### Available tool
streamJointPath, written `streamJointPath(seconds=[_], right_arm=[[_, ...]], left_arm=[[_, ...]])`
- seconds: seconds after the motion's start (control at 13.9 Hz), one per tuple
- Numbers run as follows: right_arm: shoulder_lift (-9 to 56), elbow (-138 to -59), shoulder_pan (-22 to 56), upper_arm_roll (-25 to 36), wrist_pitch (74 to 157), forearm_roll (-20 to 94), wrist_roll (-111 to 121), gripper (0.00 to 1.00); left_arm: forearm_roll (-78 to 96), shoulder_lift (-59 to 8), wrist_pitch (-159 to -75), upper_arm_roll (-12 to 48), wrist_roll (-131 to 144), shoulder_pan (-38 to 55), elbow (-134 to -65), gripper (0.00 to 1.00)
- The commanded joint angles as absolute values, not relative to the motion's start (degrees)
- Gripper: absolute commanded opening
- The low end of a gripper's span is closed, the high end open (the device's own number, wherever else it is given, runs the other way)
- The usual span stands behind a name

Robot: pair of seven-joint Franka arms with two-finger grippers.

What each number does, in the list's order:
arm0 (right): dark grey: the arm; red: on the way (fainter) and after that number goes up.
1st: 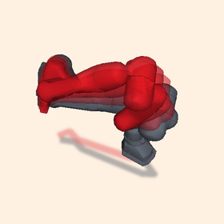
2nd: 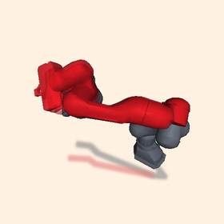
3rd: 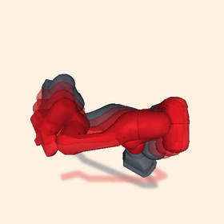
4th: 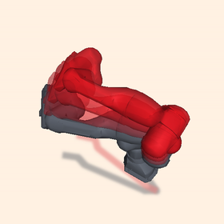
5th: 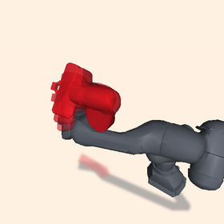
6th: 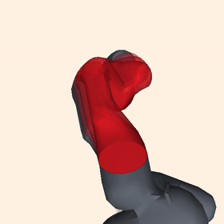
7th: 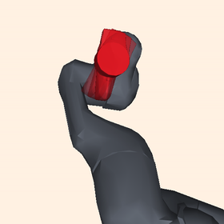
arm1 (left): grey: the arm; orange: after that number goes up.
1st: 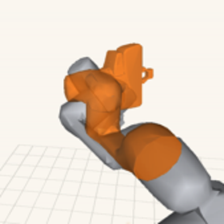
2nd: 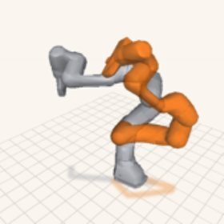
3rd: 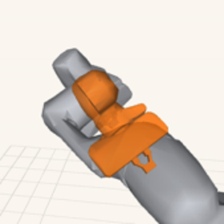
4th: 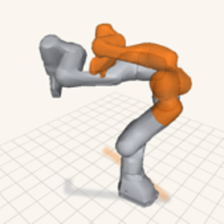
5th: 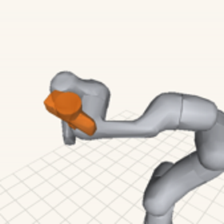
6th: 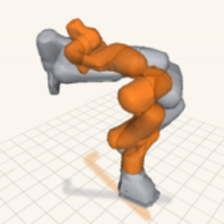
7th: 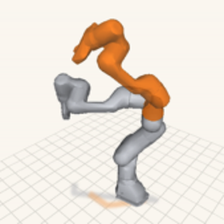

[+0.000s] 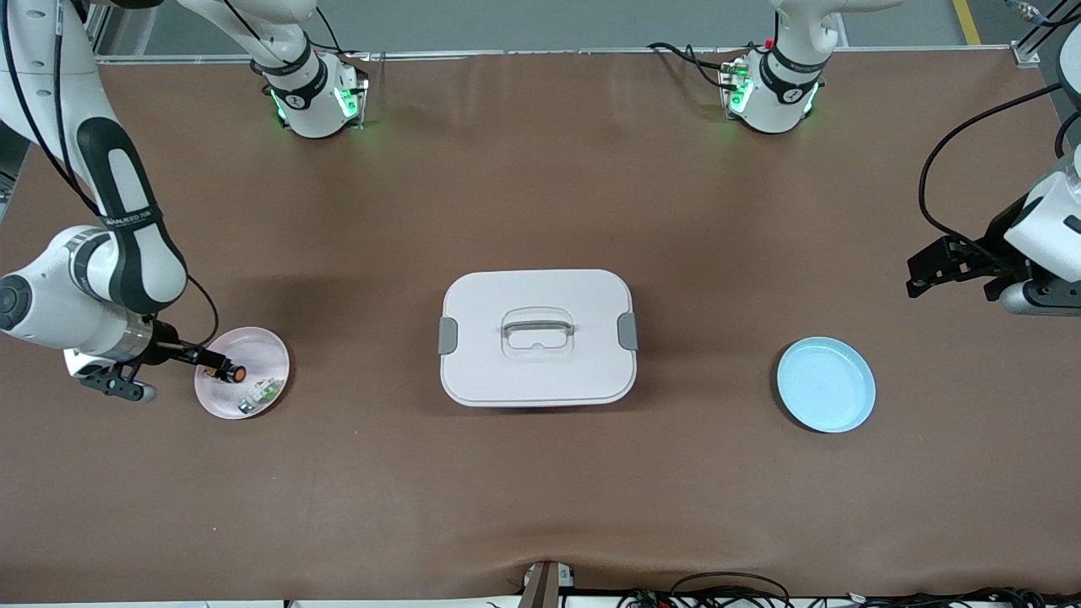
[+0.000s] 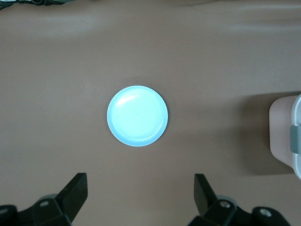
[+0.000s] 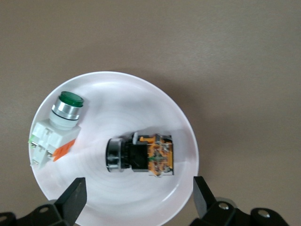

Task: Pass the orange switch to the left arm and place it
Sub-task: 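Move the right gripper down over the pink plate, then close the right gripper on the black-and-orange switch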

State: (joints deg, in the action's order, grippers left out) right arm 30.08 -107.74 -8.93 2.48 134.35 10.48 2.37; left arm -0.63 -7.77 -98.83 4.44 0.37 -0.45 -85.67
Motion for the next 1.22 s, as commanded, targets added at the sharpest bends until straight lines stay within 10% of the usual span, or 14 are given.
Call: streamJointPath(seconds=[0.0, 1.15], right_arm=[[31.6, -105.5, -8.3, 2.5, 134.1, 11.4, 1.1, 1.00], [37.6, -102.3, -8.6, 2.5, 136.0, 11.0, 2.1, 1.00]], left_arm=[[0.1, -7.6, -98.3, 4.5, -0.1, -0.8, -85.3, 1.00], [0.1, -7.7, -98.3, 4.5, -0.1, -1.1, -85.6, 1.00]])
